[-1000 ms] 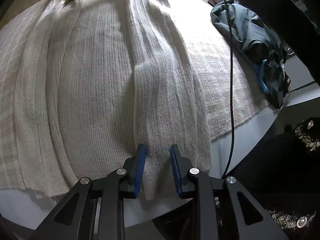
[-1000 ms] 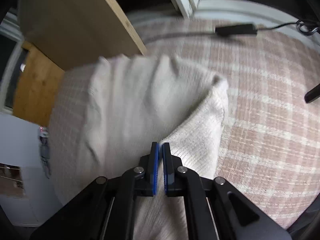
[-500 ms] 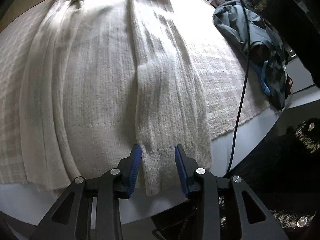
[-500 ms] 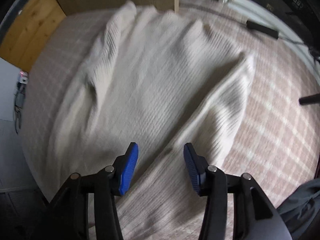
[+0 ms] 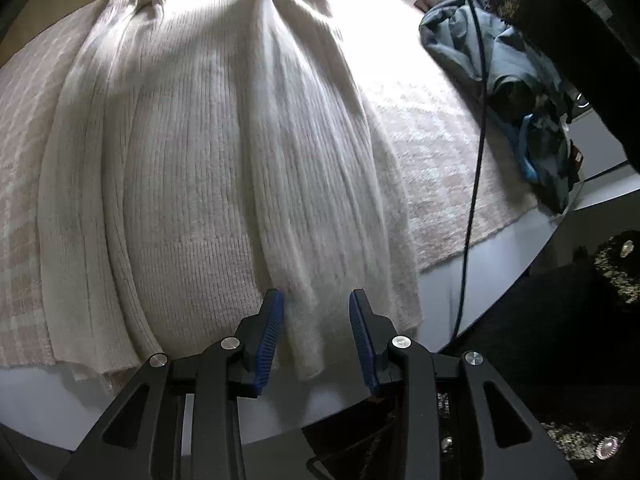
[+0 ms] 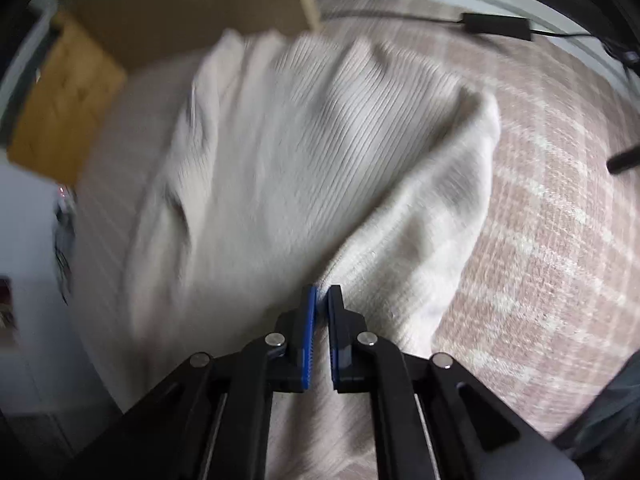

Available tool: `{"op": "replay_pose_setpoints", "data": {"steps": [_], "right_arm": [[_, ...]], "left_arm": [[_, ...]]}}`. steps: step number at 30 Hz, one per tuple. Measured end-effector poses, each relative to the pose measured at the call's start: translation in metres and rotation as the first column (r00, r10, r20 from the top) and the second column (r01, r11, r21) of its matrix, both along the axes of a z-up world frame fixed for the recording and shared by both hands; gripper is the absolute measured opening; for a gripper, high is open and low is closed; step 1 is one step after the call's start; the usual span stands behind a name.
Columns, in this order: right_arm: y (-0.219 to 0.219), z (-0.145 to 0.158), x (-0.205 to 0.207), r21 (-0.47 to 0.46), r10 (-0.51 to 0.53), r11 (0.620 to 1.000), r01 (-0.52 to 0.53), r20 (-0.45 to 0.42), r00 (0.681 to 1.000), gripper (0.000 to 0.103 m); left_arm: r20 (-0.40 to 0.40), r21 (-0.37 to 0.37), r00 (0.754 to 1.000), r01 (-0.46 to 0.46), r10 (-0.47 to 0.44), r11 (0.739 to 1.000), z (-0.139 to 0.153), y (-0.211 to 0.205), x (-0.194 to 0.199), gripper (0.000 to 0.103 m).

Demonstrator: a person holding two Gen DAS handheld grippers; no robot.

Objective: Fold clothes

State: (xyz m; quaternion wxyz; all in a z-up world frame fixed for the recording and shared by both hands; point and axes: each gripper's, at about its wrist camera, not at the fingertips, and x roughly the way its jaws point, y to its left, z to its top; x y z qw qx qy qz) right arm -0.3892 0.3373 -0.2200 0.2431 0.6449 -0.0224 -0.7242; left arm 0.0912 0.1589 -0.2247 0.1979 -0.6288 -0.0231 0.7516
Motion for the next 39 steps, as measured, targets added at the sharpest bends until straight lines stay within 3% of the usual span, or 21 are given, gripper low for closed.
{"op": "replay_pose_setpoints", "data": {"steps": [3,5,7,9,12,16,21,23,24,30,32,34,39], "right_arm": [[-0.001,-0.018,0.005,0.004,0.000,1.000,-0.001,0.026,1.000,0.007],[0.003,-0.021,0.010,-0.057,0.014,0.998,-0.011,0.067,0.998,0.012],[0.019,-0.011,0.012,-0.137,0.012,0.991,0.005,0.120,0.993,0.024],[0.046,0.009,0.014,-0.166,-0.037,0.985,0.047,0.065,0.997,0.031],[0.075,0.018,0.015,-0.072,-0.077,0.995,0.076,-0.017,0.997,0.041],[0.092,0.003,0.021,-0.032,-0.088,0.996,0.088,0.011,0.996,0.041],[0.060,-0.011,0.052,-0.036,0.015,0.999,-0.013,0.055,0.998,0.041],[0.057,-0.012,0.058,-0.006,0.038,0.999,-0.038,0.036,0.999,0.020],[0.061,-0.011,0.060,-0.004,0.031,1.000,-0.031,0.038,0.999,0.017],[0.104,0.002,0.058,-0.029,-0.106,0.994,0.106,0.016,0.994,0.011],[0.108,0.003,0.064,-0.058,-0.125,0.990,0.127,0.036,0.991,0.025],[0.104,0.006,0.079,-0.071,-0.099,0.992,0.100,0.027,0.995,0.049],[0.065,-0.009,0.106,-0.027,0.000,1.000,0.001,0.008,1.000,0.049]], "left_arm": [[0.006,-0.012,1.000,0.007,-0.007,1.000,-0.002,0.003,0.000,0.033],[-0.001,-0.019,1.000,0.009,-0.009,1.000,0.002,0.005,0.001,0.033],[-0.025,-0.029,1.000,0.009,-0.010,1.000,0.011,0.008,0.003,0.033],[-0.060,-0.033,0.998,0.019,-0.021,0.999,0.022,0.013,0.005,0.033],[-0.086,-0.014,0.993,0.074,-0.075,0.997,0.027,0.030,0.007,0.033],[-0.061,-0.014,0.990,0.123,-0.123,0.992,0.010,0.046,-0.002,0.033],[-0.044,-0.010,0.988,0.148,-0.148,0.989,-0.005,0.049,-0.002,0.032],[-0.043,-0.010,0.988,0.151,-0.151,0.988,-0.004,0.047,0.000,0.032],[-0.040,-0.007,0.988,0.149,-0.149,0.989,-0.003,0.046,0.001,0.031],[-0.016,0.002,0.988,0.152,-0.152,0.988,0.004,0.042,0.010,0.021],[-0.024,0.004,0.990,0.139,-0.139,0.990,0.008,0.040,0.011,0.021],[-0.044,0.019,0.993,0.113,-0.112,0.993,0.015,0.036,0.012,0.021],[-0.071,0.013,0.988,0.135,-0.134,0.991,0.019,0.043,0.014,0.026]]}}
